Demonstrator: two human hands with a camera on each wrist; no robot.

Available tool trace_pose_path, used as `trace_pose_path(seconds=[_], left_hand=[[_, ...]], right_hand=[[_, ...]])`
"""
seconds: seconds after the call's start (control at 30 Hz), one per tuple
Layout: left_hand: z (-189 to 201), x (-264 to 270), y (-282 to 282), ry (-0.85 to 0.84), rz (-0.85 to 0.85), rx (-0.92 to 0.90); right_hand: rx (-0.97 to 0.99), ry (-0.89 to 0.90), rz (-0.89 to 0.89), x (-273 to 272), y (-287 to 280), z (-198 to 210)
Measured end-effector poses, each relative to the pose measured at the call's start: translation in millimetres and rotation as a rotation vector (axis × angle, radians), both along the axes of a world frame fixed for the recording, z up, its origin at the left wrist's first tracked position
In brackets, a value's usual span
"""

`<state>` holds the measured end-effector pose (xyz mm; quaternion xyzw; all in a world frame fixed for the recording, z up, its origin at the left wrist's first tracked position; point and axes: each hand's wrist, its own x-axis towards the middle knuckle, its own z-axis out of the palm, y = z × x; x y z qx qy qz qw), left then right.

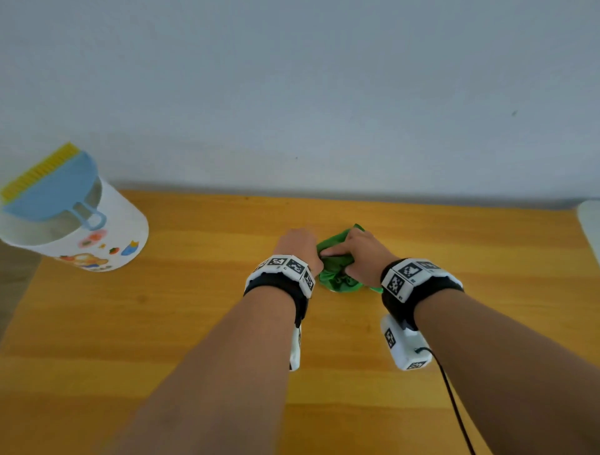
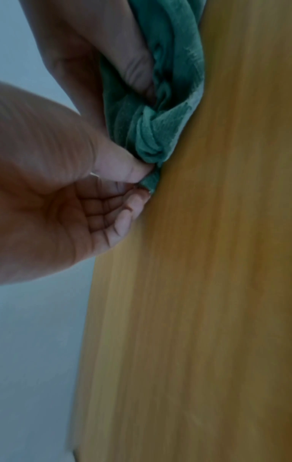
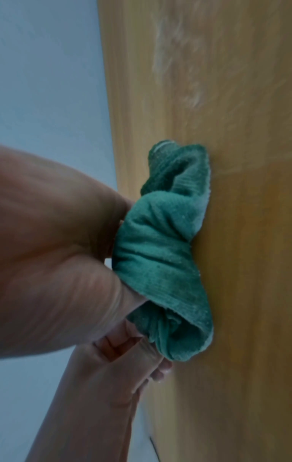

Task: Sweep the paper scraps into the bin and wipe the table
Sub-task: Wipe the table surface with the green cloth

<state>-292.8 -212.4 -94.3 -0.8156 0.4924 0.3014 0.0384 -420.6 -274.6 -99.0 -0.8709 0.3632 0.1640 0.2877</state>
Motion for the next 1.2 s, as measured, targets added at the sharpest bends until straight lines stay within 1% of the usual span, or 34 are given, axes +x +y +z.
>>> trace_pose_path(seconds=[0.17, 0.37, 0.73, 0.93, 1.07, 1.2], left_hand=[[-4.2, 16.1, -37.6, -0.036, -0.051, -0.077], [-9.0, 25.6, -64.6, -0.055, -0.071, -0.154], [-18.7, 28.7, -89.6, -0.032, 0.007, -0.23], [-19.6, 18.1, -93.1, -0.01, -0.009, -0.226], [-16.0, 2.3, -91.9, -0.005, -0.03, -0.158], [-11.3, -7.8, -74.7, -0.032, -0.067, -0.106]], right_hand=[[-0.041, -0.005, -0.038, 16.7, -35.7, -2.9], [-0.074, -0.021, -0.089, 24.8, -55.8, -4.8], [-0.129, -0.031, -0.141, 30.1, -72.1, -1.1], [-0.124, 0.01, -0.201, 15.6, -68.6, 2.4], [-0.094, 0.058, -0.203, -3.3, -57.4, 0.2], [-0.071, 0.059, -0.192, -14.5, -37.9, -1.1]])
